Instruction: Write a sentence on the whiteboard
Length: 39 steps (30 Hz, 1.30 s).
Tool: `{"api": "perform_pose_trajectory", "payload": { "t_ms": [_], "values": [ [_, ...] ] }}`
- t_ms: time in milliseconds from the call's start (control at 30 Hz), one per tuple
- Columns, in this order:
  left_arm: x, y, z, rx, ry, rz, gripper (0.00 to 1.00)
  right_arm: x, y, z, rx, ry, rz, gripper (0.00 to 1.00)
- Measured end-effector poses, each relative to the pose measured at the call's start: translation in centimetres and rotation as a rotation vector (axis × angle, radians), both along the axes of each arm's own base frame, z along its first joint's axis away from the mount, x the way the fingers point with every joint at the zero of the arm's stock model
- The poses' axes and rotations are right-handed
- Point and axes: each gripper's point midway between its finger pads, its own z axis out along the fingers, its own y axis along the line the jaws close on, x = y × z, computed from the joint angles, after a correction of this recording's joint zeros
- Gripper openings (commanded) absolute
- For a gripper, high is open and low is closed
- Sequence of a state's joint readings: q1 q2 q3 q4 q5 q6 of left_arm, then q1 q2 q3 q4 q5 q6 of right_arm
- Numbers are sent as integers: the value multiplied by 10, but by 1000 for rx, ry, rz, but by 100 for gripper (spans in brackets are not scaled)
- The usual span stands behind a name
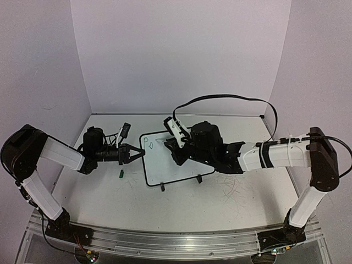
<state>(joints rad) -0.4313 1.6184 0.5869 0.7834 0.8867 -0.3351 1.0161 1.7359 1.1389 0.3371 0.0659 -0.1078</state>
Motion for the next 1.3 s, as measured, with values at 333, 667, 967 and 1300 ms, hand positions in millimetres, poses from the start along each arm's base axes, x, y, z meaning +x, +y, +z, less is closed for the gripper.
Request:
{"api": "perform_pose_trajectory", "payload": {
  "t_ms": [333, 667, 967, 1300],
  "values": [
    [0, 0, -1, 3, 5, 0, 0, 3, 1, -5, -10, 0, -13, 0],
    [0, 0, -1, 3, 6, 1, 0, 2, 6, -5, -5, 5, -1, 0],
    [0, 0, -1, 4, 3, 1, 0, 1, 6, -6, -7, 10, 3, 0],
    [0, 0, -1, 4, 3, 1, 0, 0, 6, -9, -14, 17, 3, 0]
  ]
}}
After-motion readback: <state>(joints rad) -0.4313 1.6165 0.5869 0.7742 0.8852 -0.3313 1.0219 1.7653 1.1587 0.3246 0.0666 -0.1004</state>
